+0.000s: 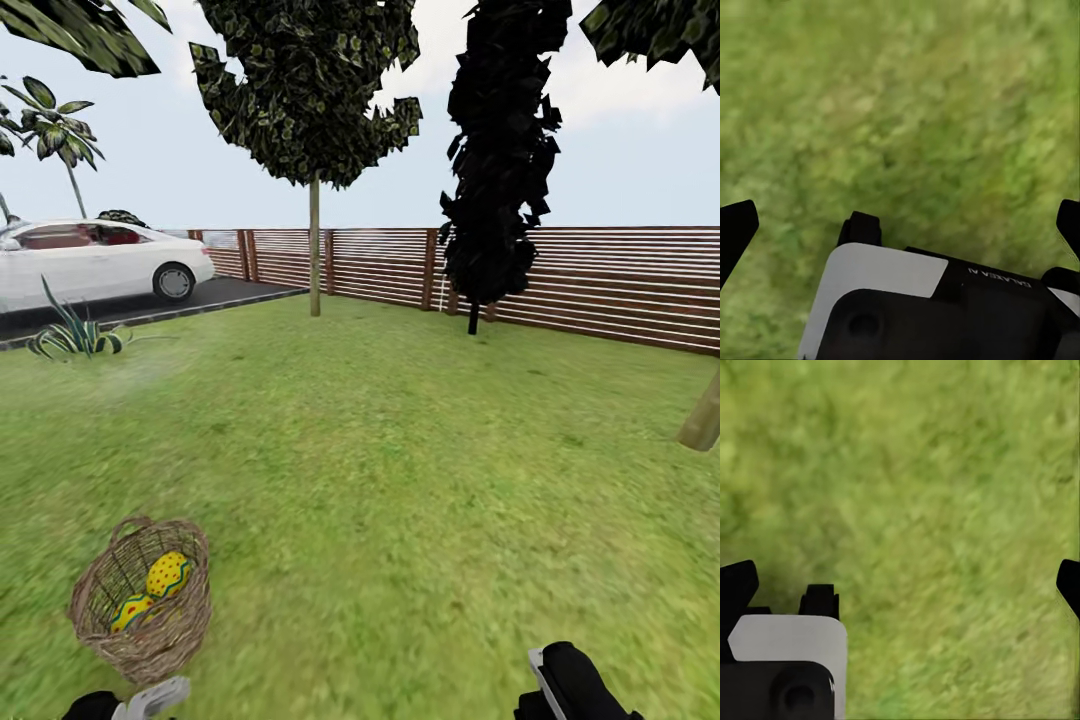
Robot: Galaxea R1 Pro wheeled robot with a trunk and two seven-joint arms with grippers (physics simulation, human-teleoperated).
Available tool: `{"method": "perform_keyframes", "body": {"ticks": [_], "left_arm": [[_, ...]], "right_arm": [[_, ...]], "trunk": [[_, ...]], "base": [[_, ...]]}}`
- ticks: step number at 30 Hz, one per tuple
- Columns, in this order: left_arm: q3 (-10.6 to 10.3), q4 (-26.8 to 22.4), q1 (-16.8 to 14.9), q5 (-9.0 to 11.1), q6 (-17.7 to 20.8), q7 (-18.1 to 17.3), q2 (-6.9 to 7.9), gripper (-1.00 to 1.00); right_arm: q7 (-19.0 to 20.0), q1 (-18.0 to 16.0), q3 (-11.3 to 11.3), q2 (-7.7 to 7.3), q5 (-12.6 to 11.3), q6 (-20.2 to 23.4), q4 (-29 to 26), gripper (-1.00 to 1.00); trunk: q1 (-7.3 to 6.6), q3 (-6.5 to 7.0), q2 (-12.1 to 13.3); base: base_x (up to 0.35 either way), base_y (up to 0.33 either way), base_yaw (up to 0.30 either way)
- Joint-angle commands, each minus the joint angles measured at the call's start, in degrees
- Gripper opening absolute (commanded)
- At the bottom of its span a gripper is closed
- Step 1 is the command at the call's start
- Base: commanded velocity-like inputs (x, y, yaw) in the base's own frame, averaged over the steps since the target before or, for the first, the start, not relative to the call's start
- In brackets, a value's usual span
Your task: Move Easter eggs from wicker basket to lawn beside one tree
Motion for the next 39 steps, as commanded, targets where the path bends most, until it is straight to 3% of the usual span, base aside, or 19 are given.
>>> {"method": "perform_keyframes", "body": {"ticks": [1, 9, 24, 39], "left_arm": [[0.12, -0.03, -0.05, 0.01, 0.26, -0.20, -0.04, 1.00], [0.06, -0.03, -0.03, 0.09, 0.26, -0.19, -0.04, 1.00], [-0.09, 0.06, -0.05, -0.03, 0.24, -0.15, -0.08, 1.00], [0.13, 0.06, -0.05, -0.07, 0.26, -0.13, 0.11, 1.00]], "right_arm": [[0.32, -0.02, 0.20, -0.06, 0.48, 0.27, -0.04, 1.00], [0.32, -0.02, 0.34, -0.05, 0.55, 0.27, -0.04, 1.00], [0.32, -0.02, 0.17, -0.14, 0.48, 0.28, -0.16, 1.00], [0.27, -0.02, 0.17, -0.15, 0.48, 0.34, -0.16, 1.00]], "trunk": [[0.03, -0.06, -0.03], [0.03, -0.06, -0.03], [0.03, -0.06, -0.03], [0.03, -0.06, -0.03]], "base": [[0.280, 0.000, 0.288], [0.322, 0.000, 0.225], [0.331, 0.011, 0.004], [0.306, 0.162, 0.000]]}}
